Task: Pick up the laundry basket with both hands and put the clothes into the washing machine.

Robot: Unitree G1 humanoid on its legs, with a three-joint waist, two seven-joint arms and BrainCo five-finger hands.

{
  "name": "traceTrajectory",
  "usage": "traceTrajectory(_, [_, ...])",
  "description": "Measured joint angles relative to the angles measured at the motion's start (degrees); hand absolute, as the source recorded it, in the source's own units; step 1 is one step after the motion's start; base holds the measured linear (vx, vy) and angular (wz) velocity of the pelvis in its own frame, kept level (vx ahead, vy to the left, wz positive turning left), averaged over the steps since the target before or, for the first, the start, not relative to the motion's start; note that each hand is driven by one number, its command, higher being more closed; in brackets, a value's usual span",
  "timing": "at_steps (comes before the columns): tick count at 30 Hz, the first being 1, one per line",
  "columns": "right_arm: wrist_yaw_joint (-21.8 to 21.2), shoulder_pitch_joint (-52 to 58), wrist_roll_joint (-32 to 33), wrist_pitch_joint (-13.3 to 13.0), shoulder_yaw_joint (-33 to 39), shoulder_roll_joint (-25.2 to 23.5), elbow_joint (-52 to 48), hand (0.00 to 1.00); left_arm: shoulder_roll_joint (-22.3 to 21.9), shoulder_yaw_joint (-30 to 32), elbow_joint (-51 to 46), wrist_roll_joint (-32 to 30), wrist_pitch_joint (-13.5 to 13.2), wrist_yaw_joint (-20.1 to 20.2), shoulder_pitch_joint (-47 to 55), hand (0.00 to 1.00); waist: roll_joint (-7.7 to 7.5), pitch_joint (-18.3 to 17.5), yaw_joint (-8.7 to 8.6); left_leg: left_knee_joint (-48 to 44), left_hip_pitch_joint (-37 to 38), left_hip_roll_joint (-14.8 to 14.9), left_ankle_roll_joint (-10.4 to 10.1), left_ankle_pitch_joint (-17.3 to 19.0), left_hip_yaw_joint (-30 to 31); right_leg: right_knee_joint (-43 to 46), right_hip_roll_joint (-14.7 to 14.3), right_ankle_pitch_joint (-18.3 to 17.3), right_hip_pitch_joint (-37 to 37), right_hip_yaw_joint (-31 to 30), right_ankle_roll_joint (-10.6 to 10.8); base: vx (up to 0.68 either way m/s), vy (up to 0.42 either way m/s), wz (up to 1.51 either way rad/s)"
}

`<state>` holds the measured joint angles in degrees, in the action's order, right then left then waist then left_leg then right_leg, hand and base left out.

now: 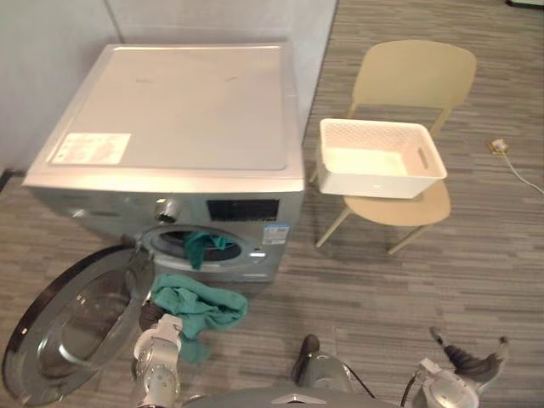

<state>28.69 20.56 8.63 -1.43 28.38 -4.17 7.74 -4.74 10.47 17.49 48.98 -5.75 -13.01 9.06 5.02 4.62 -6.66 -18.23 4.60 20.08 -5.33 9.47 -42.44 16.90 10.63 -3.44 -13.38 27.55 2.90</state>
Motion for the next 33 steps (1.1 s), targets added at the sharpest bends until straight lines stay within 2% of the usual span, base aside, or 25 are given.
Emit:
traceTrajectory(1, [-2.55, 1.44, 6.49, -0.44, -5.28, -0.23, 0.59, 0.00, -0.16, 1.30, 0.00, 1.44, -0.49, -0.68, -1.65, 1.00, -0.12, 0.86, -0.01, -4.82, 0.39, 3.21, 1.27, -0.94, 0.66, 0.76, -1.17, -1.92, 2.33, 0.85, -0.27, 0.18, -0.260, 0.12])
traceTrajectory(2, [-3.76, 2.02, 8.39, -0.90, -8.10, -0.34, 0.59, 0.00, -0.18, 1.56, -0.02, 1.96, -0.95, -0.66, -2.02, 1.00, -0.38, 1.74, 0.16, -8.45, -0.02, 5.00, 2.53, -1.75, 1.54, 0.79, -1.73, -2.53, 3.83, 1.47, -0.65, 0.18, -0.299, 0.13])
traceTrajectory(3, [-6.24, 2.57, 11.25, -1.37, -14.09, -0.40, 0.58, 0.00, -0.18, 1.91, -0.01, 2.96, -1.82, -0.67, -2.77, 1.00, -2.08, 3.94, 0.78, -18.19, -3.79, 8.46, 6.61, -5.02, 5.85, 0.88, -1.99, -3.78, 6.36, 1.47, -1.28, 0.07, -0.198, 0.14])
traceTrajectory(4, [-8.31, 2.35, 13.06, -2.23, -19.77, -0.10, 0.59, 0.00, 0.01, 1.09, 0.18, 4.00, -2.03, -0.64, -4.32, 1.00, -2.89, 4.87, 1.87, -26.67, -10.67, 10.16, 4.44, -3.71, 12.68, 1.42, -1.19, -5.00, 6.23, 1.71, -1.39, 0.03, -0.150, 0.16])
traceTrajectory(5, [-9.41, 1.62, 14.36, -2.53, -21.98, 0.15, 0.58, 0.00, 0.10, 0.38, 0.18, 4.42, -2.15, -0.64, -5.40, 1.00, -3.17, 5.35, 2.24, -29.18, -14.47, 10.20, 3.06, -2.03, 15.28, 2.04, -0.81, -5.19, 5.35, 2.01, -1.56, 0.00, -0.072, 0.22])
traceTrajectory(7, [-12.08, -2.94, 17.82, -3.77, -28.89, 0.90, 0.92, 0.00, 0.07, -1.74, 0.47, 4.97, -3.27, -1.42, -10.46, 1.00, -4.27, 8.67, 3.53, -27.81, -24.68, 9.16, 2.88, 1.01, 17.05, 4.07, 1.01, -5.26, 1.34, 2.74, -1.60, -0.01, 0.022, 0.21])
traceTrajectory(8, [-12.52, -6.90, 19.29, -4.14, -31.96, 0.95, 1.80, 0.00, 0.49, -2.18, 2.55, 4.94, -4.27, -2.57, -15.63, 1.00, -5.22, 11.96, 3.78, -21.18, -27.44, 7.11, 3.08, -0.09, 15.84, 6.38, 2.54, -5.39, -1.38, 2.39, -1.41, -0.04, 0.086, 0.10])
traceTrajectory(9, [-12.76, -9.32, 20.39, -4.60, -33.98, 1.00, 2.27, 0.00, 0.13, -1.89, 4.81, 4.88, -4.53, -3.84, -20.16, 1.00, -5.47, 13.70, 4.15, -14.55, -28.30, 5.32, 3.55, -4.14, 14.37, 8.71, 3.55, -5.99, -4.16, 1.34, -0.78, -0.06, 0.119, -0.10])
traceTrajectory(10, [-13.10, -10.28, 20.75, -4.73, -35.20, 1.18, 2.16, 0.00, -0.53, -1.51, 6.26, 4.88, -4.90, -4.55, -22.83, 1.00, -5.31, 14.52, 4.53, -11.16, -28.84, 4.81, 4.12, -8.12, 13.36, 10.51, 3.76, -6.61, -6.36, 0.75, -0.10, -0.06, 0.189, -0.26])
traceTrajectory(11, [-13.45, -12.13, 20.76, -4.86, -37.86, 1.51, 2.57, 0.00, -0.51, -1.56, 9.38, 4.57, -5.38, -5.91, -28.69, 1.00, -6.95, 16.58, 4.50, -8.83, -29.93, 3.73, 1.05, -5.78, 11.93, 14.67, 5.35, -7.86, -10.95, -0.80, 0.53, -0.06, 0.217, -0.05])
traceTrajectory(12, [-13.69, -12.91, 20.66, -4.78, -40.53, 1.43, 2.19, 0.00, -0.19, -1.48, 12.47, 4.40, -5.40, -6.71, -34.69, 1.00, -9.35, 19.23, 4.31, -8.78, -31.44, 1.75, 2.10, -5.97, 11.36, 16.72, 7.46, -8.13, -13.88, -1.83, 0.68, -0.08, 0.221, 0.11])
traceTrajectory(13, [-13.75, -13.86, 20.11, -4.52, -43.45, 1.82, 2.19, 0.00, 0.32, -1.26, 15.78, 4.22, -5.40, -8.34, -40.87, 1.00, -10.72, 21.55, 4.22, -10.74, -34.67, 1.44, 3.05, -5.44, 11.24, 17.87, 8.49, -7.80, -16.85, -2.12, 0.79, -0.06, 0.131, 0.20])
traceTrajectory(15, [-13.76, -14.98, 20.12, -4.46, -45.02, 2.16, 2.22, 0.00, 0.87, 0.90, 18.84, 4.16, -5.47, -10.00, -47.66, 1.00, -10.81, 23.33, 3.81, -13.90, -39.71, 1.93, 4.71, -4.30, 10.99, 18.87, 9.09, -6.94, -21.47, -3.26, 1.19, -0.03, 0.150, -0.04])
traceTrajectory(17, [-13.77, -16.76, 20.13, -4.65, -46.19, 2.27, 2.16, 0.00, 3.00, 4.79, 20.71, 4.19, -5.93, -11.40, -53.10, 1.00, -10.77, 24.51, 2.71, -17.04, -44.18, 3.10, 5.80, -3.59, 10.92, 20.12, 9.18, -6.65, -25.23, -3.67, 1.15, 0.01, 0.155, -0.07])
traceTrajectory(20, [-14.36, -18.10, 20.21, -5.82, -46.03, 2.25, 2.09, 0.00, 5.04, 7.59, 22.49, 4.45, -6.65, -12.64, -58.21, 1.00, -10.79, 24.93, 2.80, -17.99, -47.71, 4.00, 5.88, -3.51, 10.95, 21.34, 8.99, -6.59, -29.00, -3.90, 1.03, 0.01, 0.067, -0.05])
traceTrajectory(28, [-16.04, -18.67, 22.24, -9.87, -43.28, 2.52, -0.93, 0.00, 10.42, 7.11, 22.29, 3.19, -6.84, -13.04, -70.17, 1.00, -10.76, 25.28, 2.54, -21.82, -58.65, 5.96, 6.52, -3.04, 12.58, 24.38, 8.62, -6.43, -38.70, -3.80, 0.37, -0.01, 0.025, -0.01])
traceTrajectory(30, [-16.09, -18.47, 24.90, -10.51, -42.52, 2.56, -1.80, 0.00, 13.08, 6.84, 22.28, 1.82, -6.73, -13.49, -72.37, 1.00, -10.76, 25.33, 2.47, -22.72, -60.27, 6.81, 6.80, -2.82, 12.58, 24.39, 8.18, -6.07, -40.13, -3.92, -0.07, -0.01, 0.016, -0.14])
traceTrajectory(33, [-17.68, -17.63, 28.17, -12.62, -41.04, 2.59, -2.84, 0.00, 19.32, 5.97, 22.25, -1.25, -6.60, -15.01, -76.79, 1.00, -10.76, 25.32, 2.49, -23.22, -62.77, 7.95, 6.83, -2.76, 12.49, 24.35, 7.35, -5.51, -42.66, -4.09, -0.61, -0.01, -0.009, -0.17])
